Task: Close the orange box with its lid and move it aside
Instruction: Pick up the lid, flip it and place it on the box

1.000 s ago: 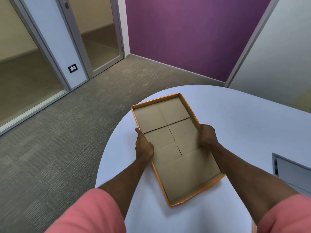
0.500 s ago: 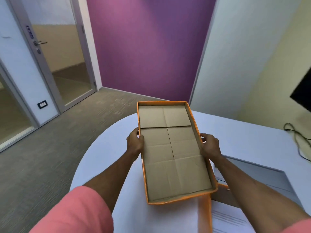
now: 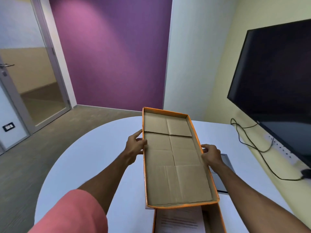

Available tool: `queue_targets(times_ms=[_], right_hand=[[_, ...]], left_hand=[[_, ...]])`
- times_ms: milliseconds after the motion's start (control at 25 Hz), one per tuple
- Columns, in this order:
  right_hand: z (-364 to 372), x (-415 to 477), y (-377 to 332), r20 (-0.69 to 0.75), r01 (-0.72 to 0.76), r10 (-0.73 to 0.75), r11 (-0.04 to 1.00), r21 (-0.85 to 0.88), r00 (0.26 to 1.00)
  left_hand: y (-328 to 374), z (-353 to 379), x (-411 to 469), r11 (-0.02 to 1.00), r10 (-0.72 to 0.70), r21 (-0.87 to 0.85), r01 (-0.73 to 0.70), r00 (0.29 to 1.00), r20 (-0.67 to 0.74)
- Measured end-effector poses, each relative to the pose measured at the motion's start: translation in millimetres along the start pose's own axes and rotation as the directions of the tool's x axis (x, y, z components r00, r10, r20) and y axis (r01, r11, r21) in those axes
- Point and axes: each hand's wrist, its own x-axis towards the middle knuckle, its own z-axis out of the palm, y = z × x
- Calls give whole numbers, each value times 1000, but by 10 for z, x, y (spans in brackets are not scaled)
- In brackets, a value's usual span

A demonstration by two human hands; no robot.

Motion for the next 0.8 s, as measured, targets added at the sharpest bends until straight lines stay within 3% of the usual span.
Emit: queue_targets(times_ms=[160, 280, 480, 600, 800], right_hand=[[-157, -183, 153, -64, 26, -28, 999, -29, 998], [-169, -342, -179, -94, 125, -112, 981, 146, 989], [-69, -531, -740, 263, 112, -232, 909, 402, 936], [-81, -522, -874, 259, 49, -189, 885, 463, 947], [-282, -477, -817, 178, 25, -144, 840, 543, 973]], left_hand=[[228, 355, -306, 997, 74, 36, -72, 995, -72], [391, 584, -487, 991, 114, 79, -108, 991, -74], [546, 918, -641, 993, 93, 76, -88, 994, -65], [612, 1044, -694, 995, 87, 55, -86, 996, -16], [602, 1085, -669, 995, 72, -88, -56, 980, 186]])
